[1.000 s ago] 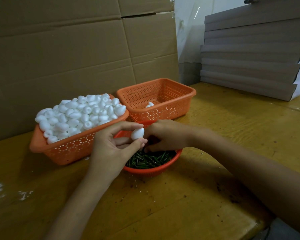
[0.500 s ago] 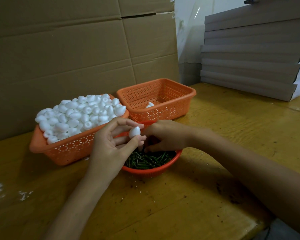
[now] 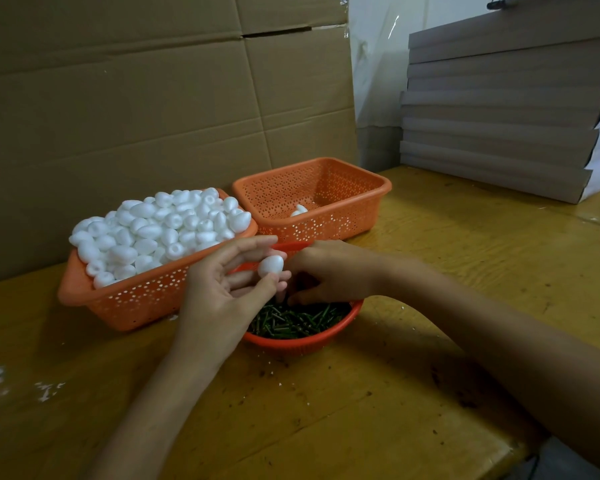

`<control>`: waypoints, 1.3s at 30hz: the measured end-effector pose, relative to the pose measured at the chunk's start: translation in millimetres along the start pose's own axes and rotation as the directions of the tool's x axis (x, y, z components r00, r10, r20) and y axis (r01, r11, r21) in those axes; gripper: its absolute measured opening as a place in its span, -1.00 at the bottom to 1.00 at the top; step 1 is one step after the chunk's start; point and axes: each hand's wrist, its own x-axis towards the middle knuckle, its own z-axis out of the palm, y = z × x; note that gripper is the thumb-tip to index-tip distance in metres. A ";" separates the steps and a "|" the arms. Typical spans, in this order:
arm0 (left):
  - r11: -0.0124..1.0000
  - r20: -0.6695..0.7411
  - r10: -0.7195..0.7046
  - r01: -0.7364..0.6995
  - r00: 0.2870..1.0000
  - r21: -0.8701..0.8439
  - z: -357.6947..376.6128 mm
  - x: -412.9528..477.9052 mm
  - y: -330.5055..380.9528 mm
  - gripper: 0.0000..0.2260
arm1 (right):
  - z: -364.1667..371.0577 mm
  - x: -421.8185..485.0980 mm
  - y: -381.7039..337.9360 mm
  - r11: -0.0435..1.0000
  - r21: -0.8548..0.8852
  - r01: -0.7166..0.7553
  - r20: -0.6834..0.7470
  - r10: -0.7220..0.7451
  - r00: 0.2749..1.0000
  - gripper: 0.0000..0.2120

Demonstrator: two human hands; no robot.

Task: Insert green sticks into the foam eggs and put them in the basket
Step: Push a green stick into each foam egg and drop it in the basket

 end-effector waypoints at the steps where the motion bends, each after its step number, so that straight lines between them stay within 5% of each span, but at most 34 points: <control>1: 1.000 0.002 0.007 -0.007 1.000 0.007 0.5 -0.2 0.3 -0.70 | 0.4 0.0 0.4 1.000 0.003 0.004 -0.001 -0.004 1.000 -0.79; 20: 0.996 0.002 0.078 -0.078 0.997 0.051 1.7 0.3 -3.0 -0.73 | -1.7 -0.8 -2.8 1.000 0.002 -0.002 0.006 0.002 1.000 -0.80; 39: 0.999 -0.024 -0.038 0.037 0.999 -0.036 3.6 0.3 6.7 -0.78 | -1.0 -0.4 -2.3 1.000 0.000 0.003 -0.008 -0.003 1.000 -0.78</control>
